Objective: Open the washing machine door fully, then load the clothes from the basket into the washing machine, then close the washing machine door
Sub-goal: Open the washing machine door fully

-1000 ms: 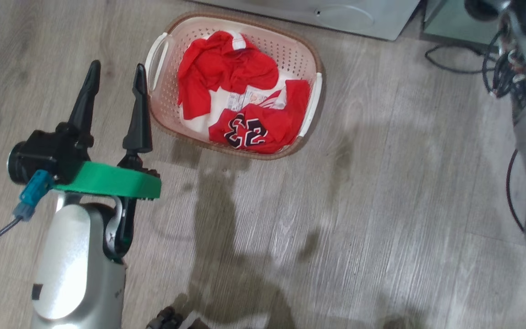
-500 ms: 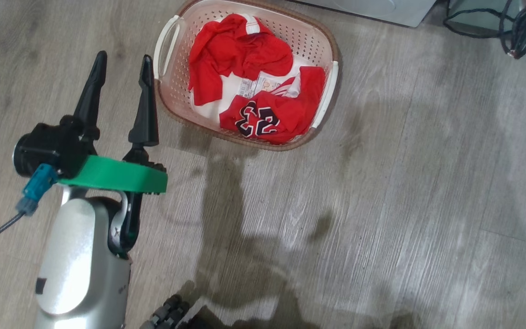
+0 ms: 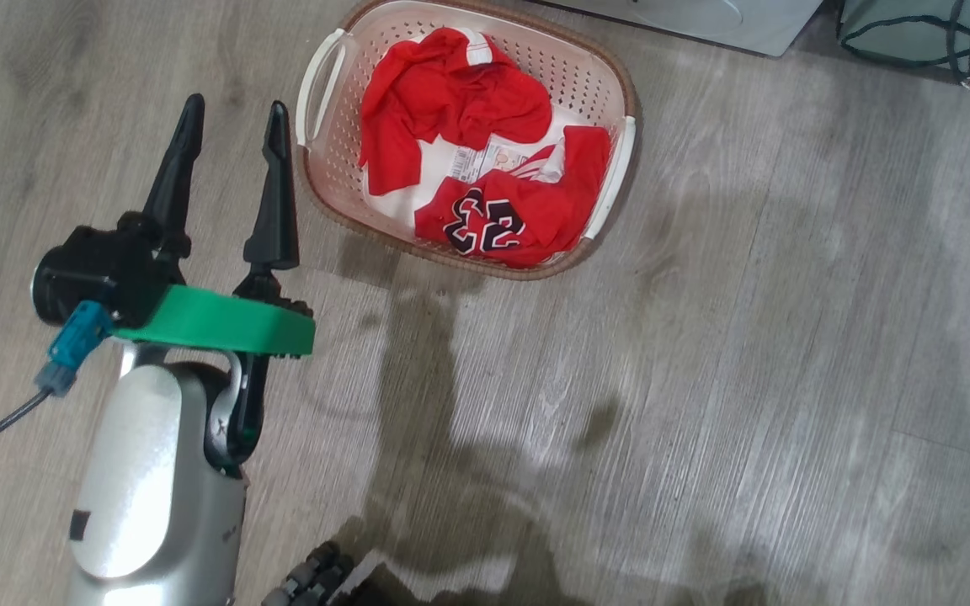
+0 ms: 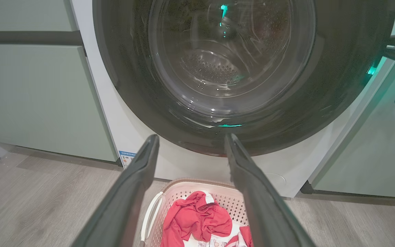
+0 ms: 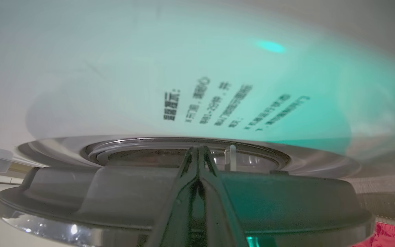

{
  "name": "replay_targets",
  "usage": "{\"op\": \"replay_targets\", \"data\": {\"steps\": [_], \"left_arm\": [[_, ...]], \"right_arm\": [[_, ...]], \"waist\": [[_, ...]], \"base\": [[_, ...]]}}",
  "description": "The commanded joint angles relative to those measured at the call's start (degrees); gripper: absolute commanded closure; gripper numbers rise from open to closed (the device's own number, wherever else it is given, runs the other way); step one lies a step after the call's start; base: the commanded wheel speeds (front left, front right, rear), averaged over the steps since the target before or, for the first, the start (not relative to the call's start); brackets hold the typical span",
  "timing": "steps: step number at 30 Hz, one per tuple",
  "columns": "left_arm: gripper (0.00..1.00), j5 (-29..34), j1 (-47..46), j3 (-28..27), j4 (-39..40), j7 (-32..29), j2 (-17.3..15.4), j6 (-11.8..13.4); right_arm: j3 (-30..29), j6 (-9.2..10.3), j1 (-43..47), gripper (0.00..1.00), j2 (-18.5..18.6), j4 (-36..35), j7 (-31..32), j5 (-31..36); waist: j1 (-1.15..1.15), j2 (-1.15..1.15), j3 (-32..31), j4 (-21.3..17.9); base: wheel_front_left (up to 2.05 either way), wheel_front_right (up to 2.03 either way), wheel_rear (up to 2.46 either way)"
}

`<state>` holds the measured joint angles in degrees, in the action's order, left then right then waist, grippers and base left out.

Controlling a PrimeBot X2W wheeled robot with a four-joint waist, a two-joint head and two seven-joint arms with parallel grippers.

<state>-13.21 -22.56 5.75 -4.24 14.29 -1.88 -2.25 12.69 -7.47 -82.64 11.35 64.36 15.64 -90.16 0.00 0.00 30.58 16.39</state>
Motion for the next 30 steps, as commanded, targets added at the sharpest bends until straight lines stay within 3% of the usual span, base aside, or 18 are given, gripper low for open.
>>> {"op": "replay_targets", "data": {"steps": [1,13,30], "left_arm": [[0.00,-0.45,-0.83,-1.53,1.66,0.71,-1.00,0.50],[0.00,0.01,0.15,-2.00,1.22,0.71,-1.00,0.69],[0.00,2.41,2.98,-3.03,-0.47,0.71,-0.99,-0.10]], "right_arm": [[1.08,-0.02,-1.65,1.00,-2.13,-1.50,2.16,-0.04],[0.98,-0.02,3.64,1.00,-2.46,-4.33,7.14,-1.51],[1.36,-0.02,16.93,1.00,-4.11,-14.02,13.42,-3.96]], "waist": [[0.00,0.00,-0.18,-0.09],[0.00,0.00,-2.25,-1.55],[0.00,0.00,-7.30,-4.38]], "base": [[0.00,0.00,0.00],[0.00,0.00,0.00],[0.00,0.00,0.00]]}}
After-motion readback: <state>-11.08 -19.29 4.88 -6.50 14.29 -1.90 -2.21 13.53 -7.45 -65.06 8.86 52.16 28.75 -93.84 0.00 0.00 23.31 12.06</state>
